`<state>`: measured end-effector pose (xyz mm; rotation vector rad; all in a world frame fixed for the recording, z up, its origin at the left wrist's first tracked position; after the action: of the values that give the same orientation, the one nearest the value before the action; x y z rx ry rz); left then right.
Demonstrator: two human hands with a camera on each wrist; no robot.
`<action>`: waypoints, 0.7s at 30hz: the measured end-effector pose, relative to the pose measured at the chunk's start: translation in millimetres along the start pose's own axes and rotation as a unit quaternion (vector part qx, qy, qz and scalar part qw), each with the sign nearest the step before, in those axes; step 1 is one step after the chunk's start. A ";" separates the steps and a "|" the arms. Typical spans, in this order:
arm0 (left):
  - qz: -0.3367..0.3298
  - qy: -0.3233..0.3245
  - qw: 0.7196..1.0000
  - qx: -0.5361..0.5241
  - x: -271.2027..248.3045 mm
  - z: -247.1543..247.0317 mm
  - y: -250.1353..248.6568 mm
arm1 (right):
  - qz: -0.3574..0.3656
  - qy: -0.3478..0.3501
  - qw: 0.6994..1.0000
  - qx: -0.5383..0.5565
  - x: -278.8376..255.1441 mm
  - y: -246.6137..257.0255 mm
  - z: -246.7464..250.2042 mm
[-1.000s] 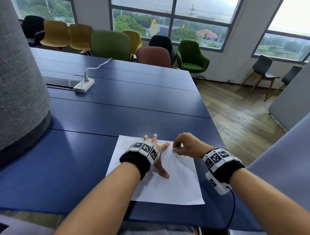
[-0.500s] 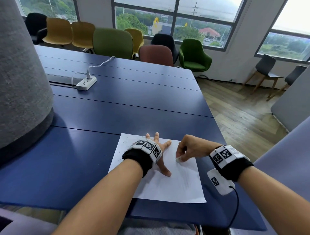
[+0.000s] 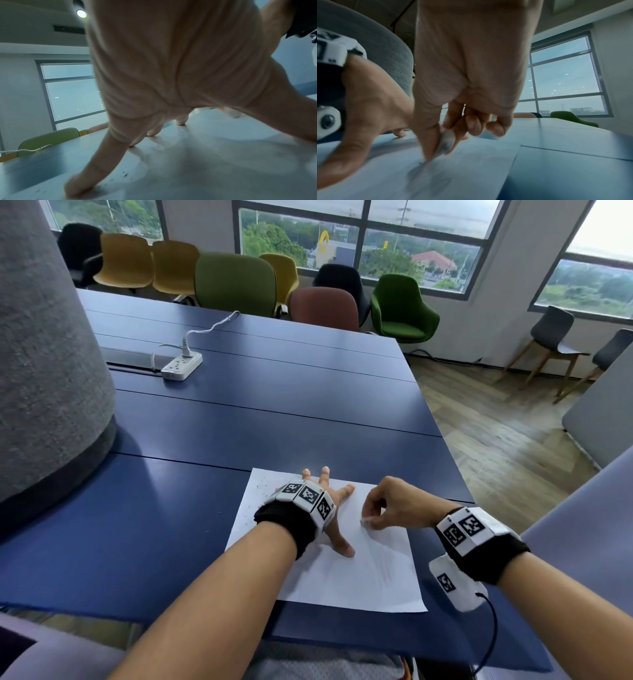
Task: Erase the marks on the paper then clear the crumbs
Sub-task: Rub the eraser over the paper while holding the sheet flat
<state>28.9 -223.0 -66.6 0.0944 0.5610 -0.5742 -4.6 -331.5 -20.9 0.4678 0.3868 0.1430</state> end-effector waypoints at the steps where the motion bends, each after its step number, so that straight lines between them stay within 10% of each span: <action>1: 0.001 0.003 1.000 -0.002 -0.9 0.6 -0.2 | -0.001 0.054 0.999 -0.006 -5.3 2.9 -10.2; 3: -0.001 0.005 1.000 -0.003 -2.4 1.6 -1.0 | -0.008 0.115 0.993 -0.022 -12.2 6.3 -20.6; 8: -0.004 0.004 1.000 -0.005 -4.9 3.0 -2.0 | 0.004 0.016 1.000 0.008 -12.4 8.1 -6.1; 12: -0.004 0.003 1.000 -0.003 -6.3 3.3 -2.5 | 0.013 0.152 0.988 -0.013 -28.1 16.7 -33.4; 17: -0.009 0.000 1.000 -0.003 -8.3 5.3 -3.7 | 0.006 0.024 0.999 0.023 -21.4 10.5 -16.9; 21: -0.003 0.000 1.000 0.004 -11.0 5.8 -4.2 | 0.023 0.144 0.989 -0.010 -38.5 21.3 -39.1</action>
<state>21.8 -222.5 -55.6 0.1008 0.5591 -0.5834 -56.3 -305.1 -30.4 0.4368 0.6568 0.2610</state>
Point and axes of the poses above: each hand's wrist, its own x-axis towards the middle knuckle, its own z-axis out of the back of the hand, y = z × x, the point moved 9 cm from there along x, towards the middle knuckle, and after that the axes turned 4 degrees about -z, right-handed, at the moved point
